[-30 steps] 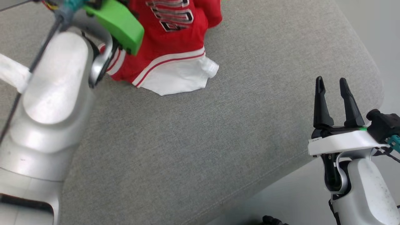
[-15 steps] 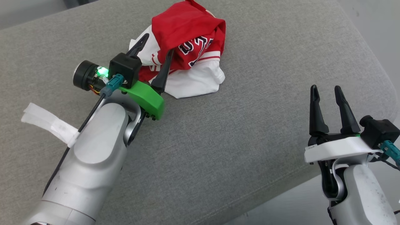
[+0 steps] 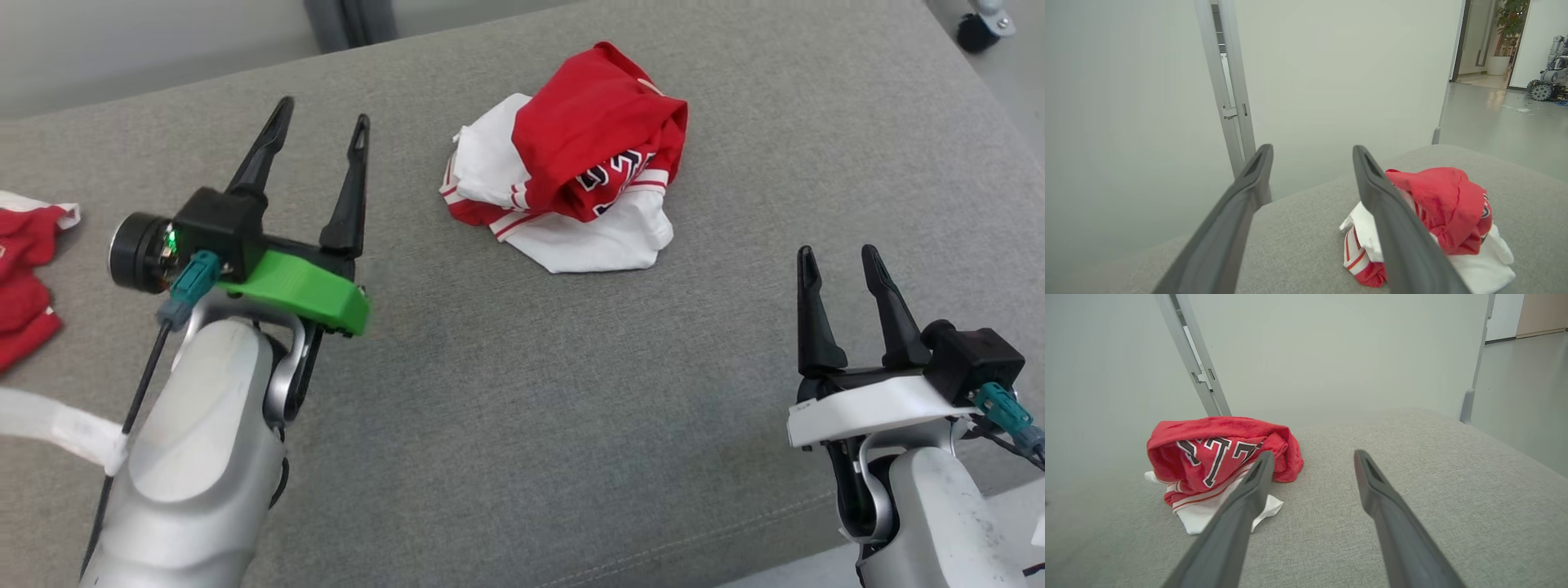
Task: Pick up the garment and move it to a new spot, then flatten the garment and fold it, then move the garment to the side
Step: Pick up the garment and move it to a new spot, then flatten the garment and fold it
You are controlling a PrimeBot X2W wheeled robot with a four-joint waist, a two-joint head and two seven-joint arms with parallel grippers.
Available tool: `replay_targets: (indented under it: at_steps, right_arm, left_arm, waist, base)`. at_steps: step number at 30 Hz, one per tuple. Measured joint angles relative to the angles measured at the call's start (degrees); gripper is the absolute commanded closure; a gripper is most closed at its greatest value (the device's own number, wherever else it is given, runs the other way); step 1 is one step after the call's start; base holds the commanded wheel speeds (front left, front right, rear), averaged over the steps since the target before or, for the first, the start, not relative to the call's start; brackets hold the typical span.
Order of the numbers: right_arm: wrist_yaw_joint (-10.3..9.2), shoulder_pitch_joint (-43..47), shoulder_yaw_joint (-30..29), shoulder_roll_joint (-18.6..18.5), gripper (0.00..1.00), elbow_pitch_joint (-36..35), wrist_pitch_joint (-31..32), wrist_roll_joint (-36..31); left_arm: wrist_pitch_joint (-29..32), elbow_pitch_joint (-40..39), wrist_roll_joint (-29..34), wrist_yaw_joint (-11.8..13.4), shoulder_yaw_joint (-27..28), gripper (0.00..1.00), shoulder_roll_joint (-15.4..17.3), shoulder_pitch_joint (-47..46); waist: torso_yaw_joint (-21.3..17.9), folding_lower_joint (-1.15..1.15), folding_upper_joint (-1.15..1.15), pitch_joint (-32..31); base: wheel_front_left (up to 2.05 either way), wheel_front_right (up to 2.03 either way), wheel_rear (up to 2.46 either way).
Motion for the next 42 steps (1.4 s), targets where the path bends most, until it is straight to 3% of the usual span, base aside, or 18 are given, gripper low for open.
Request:
replay_targets:
  at_steps: [11, 21, 31, 42]
  right_arm:
    - [0.00, 1.3, 0.8, 0.0, 0.00, 0.4, 0.0, -1.3]
    - [0.00, 2.5, 1.7, 0.0, 0.00, 1.0, 0.0, -1.8]
    - [0.00, 3.3, 2.6, 0.0, 0.00, 1.4, 0.0, -3.0]
    - [0.00, 3.8, 2.7, -0.5, 0.00, 1.9, 0.0, -3.6]
  left_arm:
    - [0.0, -9.8, 2.4, 1.2, 10.4, 0.00, -0.5, 14.2]
    - [0.0, -17.0, 5.8, 0.4, 16.4, 0.00, -2.0, 25.8]
    - [0.0, -17.5, 7.5, -1.0, 19.8, 0.00, -3.2, 32.0]
    - [0.0, -15.6, 8.4, -2.1, 21.4, 0.00, -4.7, 32.7]
  waist:
    - [6.3, 0.00, 0.00, -4.1]
    - [9.1, 0.00, 0.00, -8.0]
    - [9.8, 0.00, 0.00, -8.9]
    - [10.0, 0.00, 0.00, -9.2]
  base:
    - [0.00, 0.00, 0.00]
    - [0.00, 0.00, 0.00]
    - [0.00, 0.00, 0.00]
    - [0.00, 0.00, 0.00]
